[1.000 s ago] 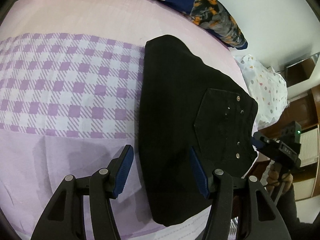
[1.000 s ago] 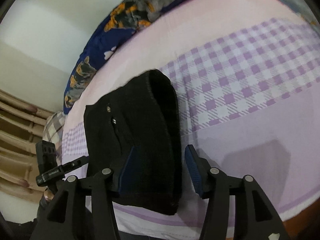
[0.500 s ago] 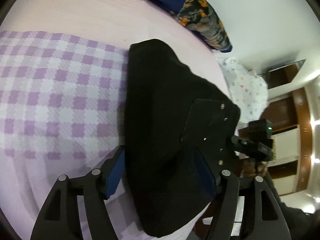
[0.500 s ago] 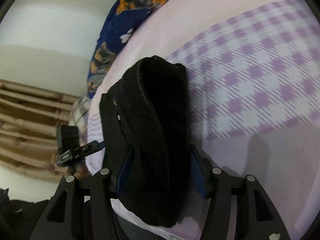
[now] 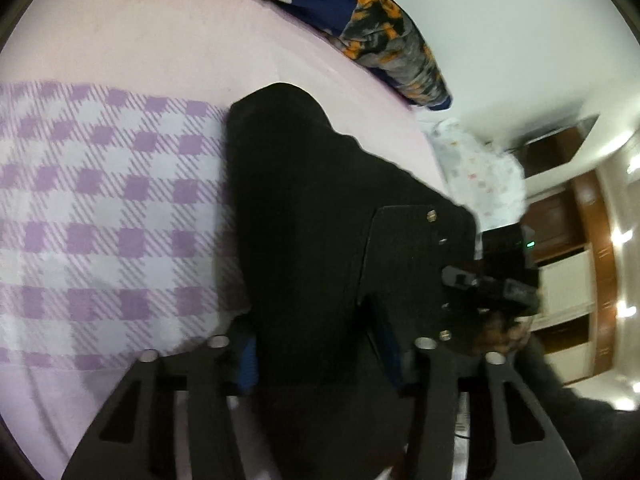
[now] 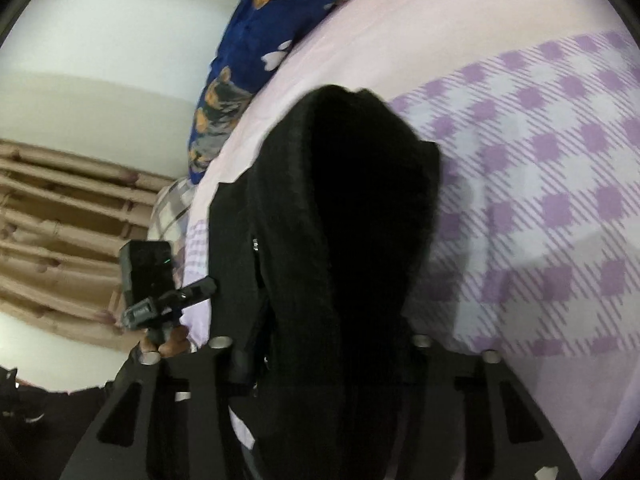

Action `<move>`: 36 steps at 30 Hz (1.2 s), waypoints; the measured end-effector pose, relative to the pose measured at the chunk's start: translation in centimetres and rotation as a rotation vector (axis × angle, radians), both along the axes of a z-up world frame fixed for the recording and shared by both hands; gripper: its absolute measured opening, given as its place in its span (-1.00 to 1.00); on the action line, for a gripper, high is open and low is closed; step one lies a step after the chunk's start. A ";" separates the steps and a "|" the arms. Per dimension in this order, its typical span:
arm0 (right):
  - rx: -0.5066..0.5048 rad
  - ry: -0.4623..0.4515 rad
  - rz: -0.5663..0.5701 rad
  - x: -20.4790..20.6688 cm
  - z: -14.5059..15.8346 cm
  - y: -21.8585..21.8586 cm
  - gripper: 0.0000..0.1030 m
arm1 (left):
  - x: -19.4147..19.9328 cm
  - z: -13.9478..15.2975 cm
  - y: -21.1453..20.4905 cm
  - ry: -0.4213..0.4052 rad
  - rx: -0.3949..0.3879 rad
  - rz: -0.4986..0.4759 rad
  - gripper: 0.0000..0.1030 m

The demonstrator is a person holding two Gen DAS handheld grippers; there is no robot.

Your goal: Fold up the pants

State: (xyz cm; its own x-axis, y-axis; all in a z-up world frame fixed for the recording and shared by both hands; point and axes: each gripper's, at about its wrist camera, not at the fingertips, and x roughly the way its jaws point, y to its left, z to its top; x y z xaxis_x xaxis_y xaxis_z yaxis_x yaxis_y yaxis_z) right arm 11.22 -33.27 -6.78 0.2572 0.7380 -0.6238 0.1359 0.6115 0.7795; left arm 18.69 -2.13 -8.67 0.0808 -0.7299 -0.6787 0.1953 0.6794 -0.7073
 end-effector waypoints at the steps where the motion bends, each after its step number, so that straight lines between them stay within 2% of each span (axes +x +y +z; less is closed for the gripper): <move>1: 0.008 0.005 -0.016 0.0 -0.2 -0.2 -0.29 | -0.1 0.0 -0.1 -0.010 0.016 0.003 -0.14; 5: -0.024 0.022 -0.061 -0.3 0.1 0.2 -0.29 | -0.2 0.4 -1.4 -0.055 0.109 0.008 -0.22; 9: -0.015 0.061 -0.121 -0.4 -0.1 0.2 -0.29 | -0.5 0.6 -2.1 -0.079 0.171 0.021 -0.26; 12: -0.104 0.035 -0.121 -0.5 0.9 1.3 -0.35 | -0.7 1.0 -3.0 -0.105 0.235 0.025 -0.35; 17: -0.124 0.032 -0.165 -0.9 2.2 2.2 -0.43 | -1.3 2.1 -4.4 -0.174 0.330 -0.005 -0.59; 25: -0.099 0.026 -0.220 -1.1 4.3 3.7 -0.46 | -2.5 3.9 -3.1 -0.216 0.310 0.013 -0.72; 36: -0.059 -0.007 -0.180 0.1 6.0 8.0 -0.46 | -3.7 7.2 0.7 -0.286 0.342 0.069 -0.73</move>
State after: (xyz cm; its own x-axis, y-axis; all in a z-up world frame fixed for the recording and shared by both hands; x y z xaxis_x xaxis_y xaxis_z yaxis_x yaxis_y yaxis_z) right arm 11.32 -25.31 -0.78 0.3862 0.6420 -0.6623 0.2417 0.6225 0.7443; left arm 14.99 -1.42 -1.45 0.3410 -0.4541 -0.8231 0.2961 0.8829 -0.3645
